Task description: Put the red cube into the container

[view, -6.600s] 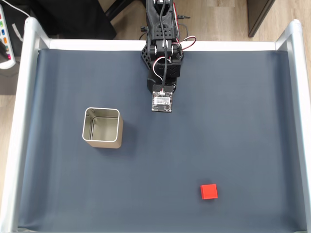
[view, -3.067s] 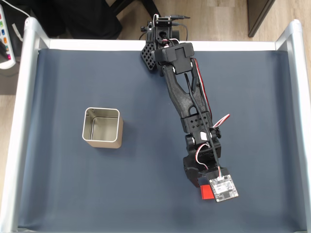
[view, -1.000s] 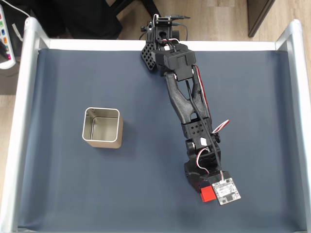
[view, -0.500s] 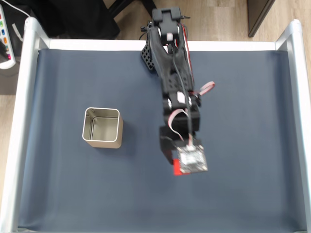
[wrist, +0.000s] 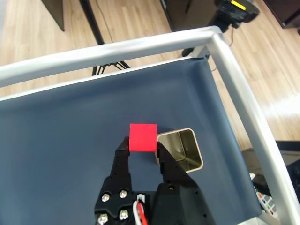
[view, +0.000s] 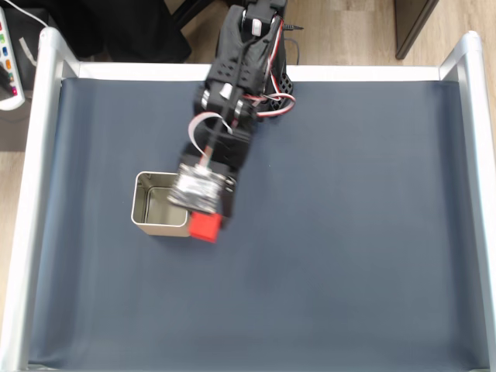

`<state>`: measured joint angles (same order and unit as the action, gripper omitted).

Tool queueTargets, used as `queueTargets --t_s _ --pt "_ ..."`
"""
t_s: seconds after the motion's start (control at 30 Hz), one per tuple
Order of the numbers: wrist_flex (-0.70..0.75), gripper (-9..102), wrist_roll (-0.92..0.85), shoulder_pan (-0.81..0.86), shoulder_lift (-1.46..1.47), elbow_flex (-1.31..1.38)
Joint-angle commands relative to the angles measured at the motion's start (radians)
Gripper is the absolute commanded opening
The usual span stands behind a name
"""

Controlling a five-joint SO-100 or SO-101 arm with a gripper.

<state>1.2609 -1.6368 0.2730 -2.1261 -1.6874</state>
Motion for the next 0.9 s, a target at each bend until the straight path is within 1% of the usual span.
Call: queueTargets --t_s 0.0,0.17,0.27,0.4,0.87 --pt "0.020 0 -0.009 0.092 -0.058 0.054" --pt "0.012 0 -0.032 0.195 -0.100 -0.020" --pt "-0.032 0 -0.037 0.230 -0.124 -0.091" --pt "-0.124 0 -0.041 0.255 -0.158 -0.199" --pt "-0.523 0 -0.075 0.285 -0.247 -0.594"
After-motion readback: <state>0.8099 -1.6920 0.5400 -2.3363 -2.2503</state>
